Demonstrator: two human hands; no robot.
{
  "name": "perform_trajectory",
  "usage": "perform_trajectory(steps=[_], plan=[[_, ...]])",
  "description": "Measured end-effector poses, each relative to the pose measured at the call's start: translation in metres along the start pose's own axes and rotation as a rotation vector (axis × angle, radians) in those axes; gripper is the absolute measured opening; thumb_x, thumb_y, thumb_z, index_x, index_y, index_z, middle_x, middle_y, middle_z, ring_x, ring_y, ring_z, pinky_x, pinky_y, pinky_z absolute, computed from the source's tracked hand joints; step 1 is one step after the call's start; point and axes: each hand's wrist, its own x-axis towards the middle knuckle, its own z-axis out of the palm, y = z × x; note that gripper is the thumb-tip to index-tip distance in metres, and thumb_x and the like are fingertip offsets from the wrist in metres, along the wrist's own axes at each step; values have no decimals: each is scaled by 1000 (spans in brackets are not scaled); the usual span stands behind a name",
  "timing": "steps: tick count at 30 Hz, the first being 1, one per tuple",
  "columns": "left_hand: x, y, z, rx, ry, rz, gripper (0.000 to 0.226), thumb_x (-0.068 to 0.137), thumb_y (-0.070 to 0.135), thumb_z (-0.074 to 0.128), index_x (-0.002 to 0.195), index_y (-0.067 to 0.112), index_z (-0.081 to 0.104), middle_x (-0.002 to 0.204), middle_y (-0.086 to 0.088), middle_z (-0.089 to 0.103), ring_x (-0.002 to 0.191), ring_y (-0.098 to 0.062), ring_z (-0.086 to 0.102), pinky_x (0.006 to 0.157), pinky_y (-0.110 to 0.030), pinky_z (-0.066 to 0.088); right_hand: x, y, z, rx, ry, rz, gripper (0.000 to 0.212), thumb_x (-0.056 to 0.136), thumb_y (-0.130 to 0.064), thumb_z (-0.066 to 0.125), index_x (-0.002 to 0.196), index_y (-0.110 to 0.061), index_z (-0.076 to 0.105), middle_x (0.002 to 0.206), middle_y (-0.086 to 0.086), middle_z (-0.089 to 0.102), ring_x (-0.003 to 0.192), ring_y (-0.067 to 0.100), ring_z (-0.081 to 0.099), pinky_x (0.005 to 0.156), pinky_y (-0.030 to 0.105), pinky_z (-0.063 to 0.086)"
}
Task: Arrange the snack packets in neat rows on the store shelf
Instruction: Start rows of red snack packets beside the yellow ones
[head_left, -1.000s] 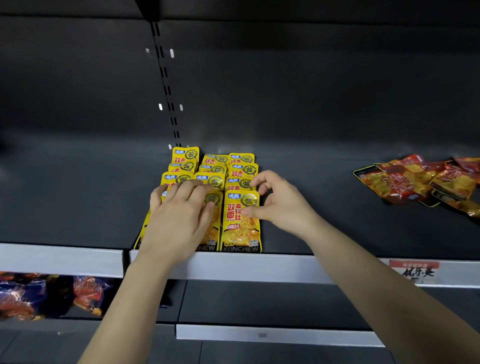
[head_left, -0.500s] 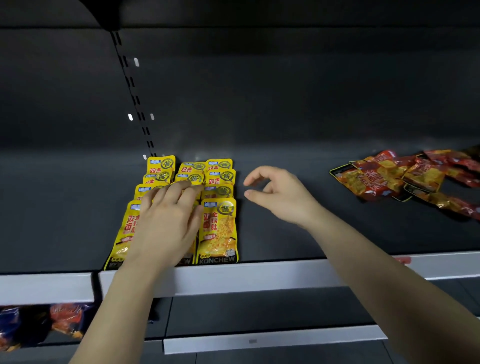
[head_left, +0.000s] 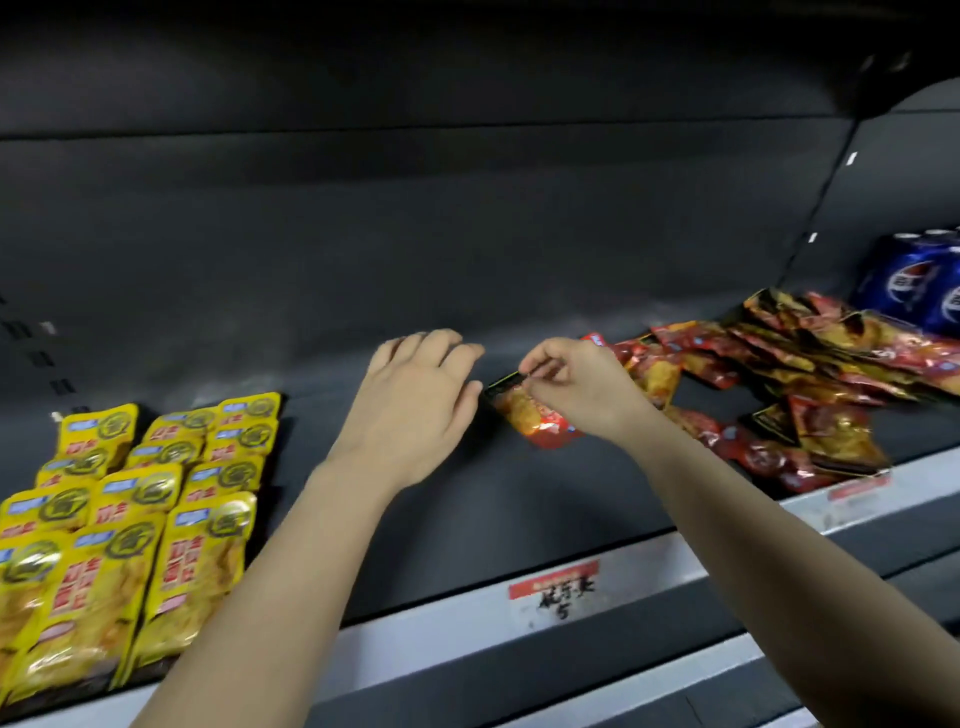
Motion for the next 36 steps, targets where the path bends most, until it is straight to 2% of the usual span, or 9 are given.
perform_trajectory(steps=[2,7,13,17,21,25,29,32,36], plan=[[22,22,9,-9,-15,29,50,93,40,27,133,21,51,132,2,52,124,-22,47,104,-34,28,3,21,-20,-63,3,17,10,84,-13,65,92,-18,70,85,-8,67,72,-2,58,69,11,42],[64,75,26,-36,-3,70,56,91,42,22,129,18,55,126,-1,56,117,-24,53,106,-37,32,6,66,-65,-140,38,10,16,82,-14,65,97,-15,71,90,-1,71,83,8,63,81,27,50],[104,127,39,-64,15,54,60,89,43,18,128,18,56,124,-1,57,114,-24,54,103,-34,33,6,121,-117,-191,44,8,20,85,-13,64,103,-14,72,96,0,71,88,10,64,78,20,48],[132,161,43,-71,35,60,59,90,43,19,131,18,54,125,0,55,115,-24,53,103,-34,32,3,147,-142,-177,74,-6,18,84,-11,67,102,-9,73,97,4,71,89,12,64,84,26,50],[149,188,52,-94,28,49,46,94,36,32,131,18,54,126,0,55,115,-24,52,105,-34,31,0,167,-159,-168,61,-4,20,84,-12,67,104,-11,72,98,3,70,91,13,64,84,28,51],[149,199,68,-121,2,32,37,98,31,41,131,18,54,125,1,55,116,-22,51,106,-33,30,-2,184,-172,-173,36,-26,19,88,-15,66,106,-13,71,98,-3,67,86,5,58,80,21,49],[138,192,79,-133,-32,39,53,92,41,24,129,21,56,122,3,58,114,-22,54,106,-34,31,-5,193,-170,-138,-77,-46,20,84,-24,73,103,-18,73,95,-3,69,84,5,63,79,17,51],[137,182,79,-152,-4,4,55,92,43,23,129,20,57,122,3,58,115,-22,54,103,-37,34,-5,190,-163,-115,-164,-76,24,81,-27,77,103,-19,73,92,-4,70,81,1,62,73,9,49],[136,175,79,-186,21,-57,55,92,45,23,129,20,56,124,2,57,116,-22,53,103,-36,34,0,186,-156,-108,-223,-86,28,78,-30,79,105,-22,72,93,-5,69,82,5,64,78,21,54]])
